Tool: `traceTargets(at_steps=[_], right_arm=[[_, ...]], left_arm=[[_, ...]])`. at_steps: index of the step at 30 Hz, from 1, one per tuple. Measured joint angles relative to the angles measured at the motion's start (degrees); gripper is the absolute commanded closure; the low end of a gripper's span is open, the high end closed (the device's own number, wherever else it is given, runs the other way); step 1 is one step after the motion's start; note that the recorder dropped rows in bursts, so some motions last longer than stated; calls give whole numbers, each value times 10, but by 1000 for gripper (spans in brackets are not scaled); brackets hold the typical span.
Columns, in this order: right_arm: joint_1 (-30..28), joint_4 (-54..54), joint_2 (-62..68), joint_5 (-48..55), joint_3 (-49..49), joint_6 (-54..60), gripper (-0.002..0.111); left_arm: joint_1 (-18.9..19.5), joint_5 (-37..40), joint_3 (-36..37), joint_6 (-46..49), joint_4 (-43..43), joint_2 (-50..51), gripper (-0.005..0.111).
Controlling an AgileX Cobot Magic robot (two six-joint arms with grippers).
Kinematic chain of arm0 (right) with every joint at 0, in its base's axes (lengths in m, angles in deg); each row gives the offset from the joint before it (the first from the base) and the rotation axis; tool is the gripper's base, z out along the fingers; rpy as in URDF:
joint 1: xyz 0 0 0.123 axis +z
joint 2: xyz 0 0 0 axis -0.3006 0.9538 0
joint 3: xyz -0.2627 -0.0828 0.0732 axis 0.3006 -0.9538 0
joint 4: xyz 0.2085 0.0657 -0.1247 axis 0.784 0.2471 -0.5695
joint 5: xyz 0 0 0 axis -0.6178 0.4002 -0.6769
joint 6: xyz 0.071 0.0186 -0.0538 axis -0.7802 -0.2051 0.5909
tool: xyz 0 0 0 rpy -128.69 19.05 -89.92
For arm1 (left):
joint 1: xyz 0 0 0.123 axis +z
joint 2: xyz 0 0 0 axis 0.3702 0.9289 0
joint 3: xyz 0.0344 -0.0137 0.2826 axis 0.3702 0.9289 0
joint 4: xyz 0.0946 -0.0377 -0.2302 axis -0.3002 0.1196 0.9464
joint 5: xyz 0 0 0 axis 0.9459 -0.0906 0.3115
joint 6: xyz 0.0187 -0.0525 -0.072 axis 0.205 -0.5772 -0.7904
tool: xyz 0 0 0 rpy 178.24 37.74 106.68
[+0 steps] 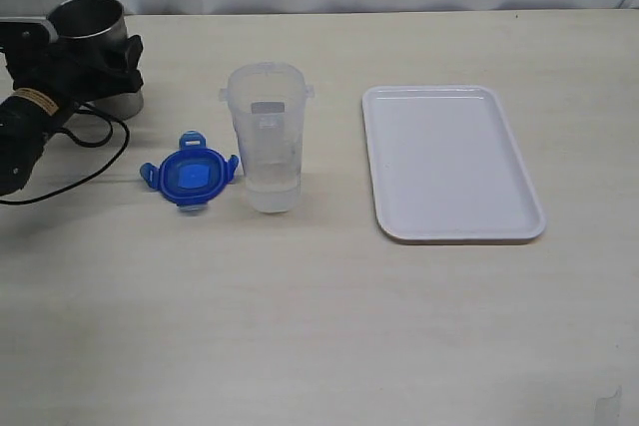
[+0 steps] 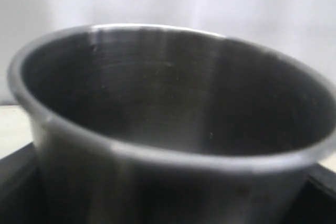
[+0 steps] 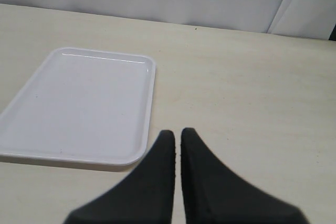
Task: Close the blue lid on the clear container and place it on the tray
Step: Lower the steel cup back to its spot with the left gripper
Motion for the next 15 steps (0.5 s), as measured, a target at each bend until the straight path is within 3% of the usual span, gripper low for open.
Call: traceTargets(at_steps=[4, 5, 9, 12, 13, 15], right_arm=[[0, 0, 0, 0, 0, 0, 104], [0, 0, 0, 0, 0, 0, 104], [0, 0, 0, 0, 0, 0, 104], [0, 0, 0, 0, 0, 0, 104], [0, 0, 0, 0, 0, 0, 104], [0, 0, 0, 0, 0, 0, 104]], left_arm=[[0, -2, 0, 0, 0, 1, 106], [0, -3, 0, 0, 0, 1, 99], [0, -4, 0, 0, 0, 1, 63], [0, -4, 0, 0, 0, 1, 17], [0, -5, 0, 0, 0, 1, 9], [0, -10, 0, -1, 0, 1, 4]])
